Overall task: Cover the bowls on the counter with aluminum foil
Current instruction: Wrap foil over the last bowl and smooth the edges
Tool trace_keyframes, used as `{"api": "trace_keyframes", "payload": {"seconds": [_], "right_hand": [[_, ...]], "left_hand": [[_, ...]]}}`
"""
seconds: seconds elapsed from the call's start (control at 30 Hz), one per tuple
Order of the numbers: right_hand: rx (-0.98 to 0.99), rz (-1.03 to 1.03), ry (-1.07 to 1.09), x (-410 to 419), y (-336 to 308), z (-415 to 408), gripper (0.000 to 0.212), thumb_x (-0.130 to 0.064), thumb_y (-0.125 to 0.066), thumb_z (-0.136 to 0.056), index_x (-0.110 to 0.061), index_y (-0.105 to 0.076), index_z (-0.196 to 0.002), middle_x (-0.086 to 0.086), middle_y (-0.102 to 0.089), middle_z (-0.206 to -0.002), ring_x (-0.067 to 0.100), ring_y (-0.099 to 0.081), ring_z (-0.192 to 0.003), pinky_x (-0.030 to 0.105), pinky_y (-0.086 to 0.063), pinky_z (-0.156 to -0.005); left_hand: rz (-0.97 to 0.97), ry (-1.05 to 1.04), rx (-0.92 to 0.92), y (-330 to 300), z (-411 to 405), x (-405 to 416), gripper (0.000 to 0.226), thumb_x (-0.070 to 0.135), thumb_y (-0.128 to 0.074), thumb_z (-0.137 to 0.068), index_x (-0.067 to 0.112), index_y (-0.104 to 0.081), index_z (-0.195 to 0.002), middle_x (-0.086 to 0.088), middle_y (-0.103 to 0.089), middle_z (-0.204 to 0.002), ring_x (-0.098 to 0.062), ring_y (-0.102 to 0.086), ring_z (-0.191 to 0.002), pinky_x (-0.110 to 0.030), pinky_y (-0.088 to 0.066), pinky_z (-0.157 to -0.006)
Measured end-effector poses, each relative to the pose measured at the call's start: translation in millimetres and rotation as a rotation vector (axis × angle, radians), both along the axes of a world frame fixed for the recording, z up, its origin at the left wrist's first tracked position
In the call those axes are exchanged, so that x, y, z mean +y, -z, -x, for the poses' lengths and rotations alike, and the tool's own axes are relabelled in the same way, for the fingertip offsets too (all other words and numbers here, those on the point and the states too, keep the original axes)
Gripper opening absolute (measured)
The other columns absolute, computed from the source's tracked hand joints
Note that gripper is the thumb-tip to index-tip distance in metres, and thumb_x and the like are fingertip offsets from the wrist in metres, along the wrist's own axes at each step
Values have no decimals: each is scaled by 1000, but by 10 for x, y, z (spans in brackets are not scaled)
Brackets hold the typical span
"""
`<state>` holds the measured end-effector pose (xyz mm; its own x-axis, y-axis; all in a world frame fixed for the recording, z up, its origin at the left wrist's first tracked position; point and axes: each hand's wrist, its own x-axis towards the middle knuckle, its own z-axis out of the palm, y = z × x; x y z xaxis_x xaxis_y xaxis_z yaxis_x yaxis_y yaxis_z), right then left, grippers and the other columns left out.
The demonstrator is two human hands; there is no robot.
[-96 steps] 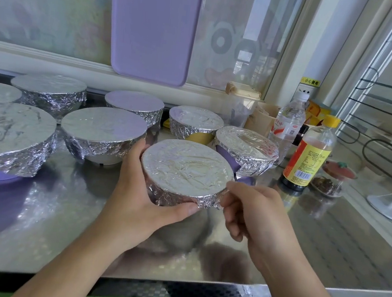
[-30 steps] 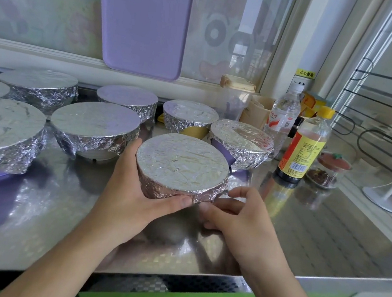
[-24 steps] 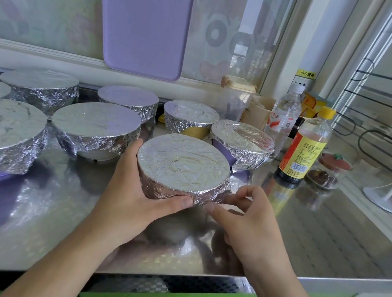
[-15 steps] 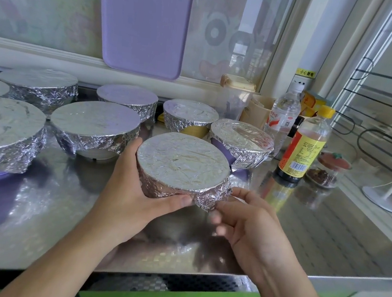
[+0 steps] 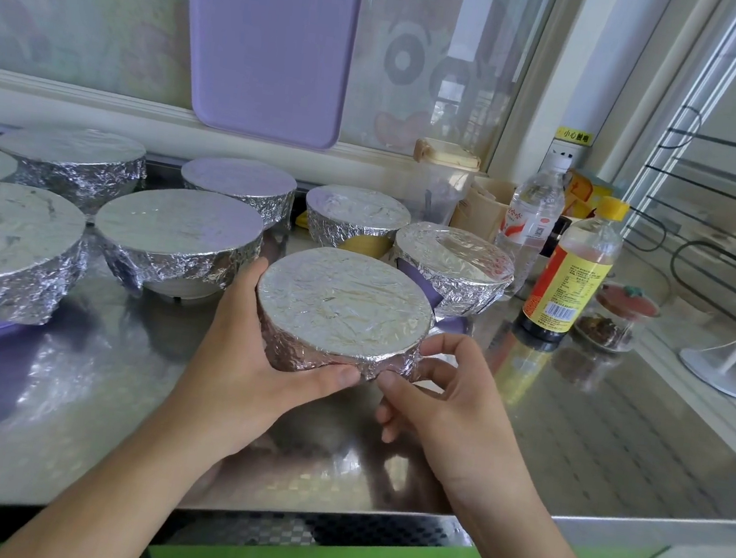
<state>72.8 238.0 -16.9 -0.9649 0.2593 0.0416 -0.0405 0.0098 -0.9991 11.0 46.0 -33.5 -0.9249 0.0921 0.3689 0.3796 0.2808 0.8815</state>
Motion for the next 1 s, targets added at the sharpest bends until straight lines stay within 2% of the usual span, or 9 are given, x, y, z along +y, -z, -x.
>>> {"api": "trace_keyframes", "payload": {"seconds": [0.1,0.2,0.27,0.4,0.53,0.63,0.73,0.87,1.0], "right_hand": [[13,-80,37,4,13,3,30,-4,-76,-94,-11,-51,-109,15,-66,-96,30,-68,-56,43,-58,-54],[87,-432,160,19,85,-2,22,-24,-78,-94,-26,-56,-97,-6,-70,-99,24,-71,-56,44,-61,-60],[166,-664,212,31,147,14,16,-33,-75,-95,-31,-59,-93,-12,-72,-94,17,-71,-61,40,-59,-67],[292,-861,256,37,234,64,15,-28,-72,-97,-29,-61,-85,-11,-64,-89,16,-65,-66,40,-54,-68],[329,-1001,340,4,247,56,19,-36,-64,-97,-26,-57,-82,-6,-57,-85,26,-56,-64,44,-50,-56],[321,-1195,402,-39,232,43,27,-35,-58,-96,-24,-45,-76,-3,-56,-66,33,-54,-57,34,-35,-45],[328,-1342,463,-110,201,41,33,-26,-62,-87,-24,-34,-69,0,-52,-50,36,-50,-40,27,-22,-46],[243,-1410,423,-179,187,42,30,-23,-62,-77,-24,-34,-67,1,-52,-47,34,-51,-37,25,-15,-47],[182,-1426,374,-246,159,37,28,-23,-62,-68,-22,-34,-66,2,-52,-48,32,-51,-36,23,4,-54]], "left_hand": [[-10,7,-5,-21,-18,11,130,54,-93,-46,36,-27,-157,28,-45,-140,37,-38,-112,12,-28,-84],[-9,10,-6,-28,-22,11,130,54,-92,-47,35,-27,-158,28,-43,-140,39,-36,-111,12,-27,-83],[-1,13,-1,-25,-21,10,131,54,-92,-48,34,-26,-159,25,-42,-142,39,-35,-112,12,-27,-84],[-5,16,-5,-5,-5,5,131,55,-92,-47,34,-27,-159,26,-44,-142,36,-38,-114,11,-29,-85],[14,1,-5,17,10,-3,132,54,-95,-50,35,-25,-160,22,-42,-149,32,-36,-122,10,-30,-88],[19,-3,3,40,23,-6,129,47,-99,-53,33,-26,-159,22,-44,-148,32,-38,-121,10,-29,-88],[9,7,13,42,20,-4,129,50,-97,-51,34,-28,-159,24,-46,-148,27,-41,-125,9,-31,-90],[1,14,44,30,7,17,107,39,-100,-56,50,-33,-139,33,-48,-136,26,-46,-120,8,-32,-89],[-12,13,48,-13,-12,23,97,53,-94,-51,60,-34,-127,35,-48,-134,25,-46,-121,8,-32,-89]]}}
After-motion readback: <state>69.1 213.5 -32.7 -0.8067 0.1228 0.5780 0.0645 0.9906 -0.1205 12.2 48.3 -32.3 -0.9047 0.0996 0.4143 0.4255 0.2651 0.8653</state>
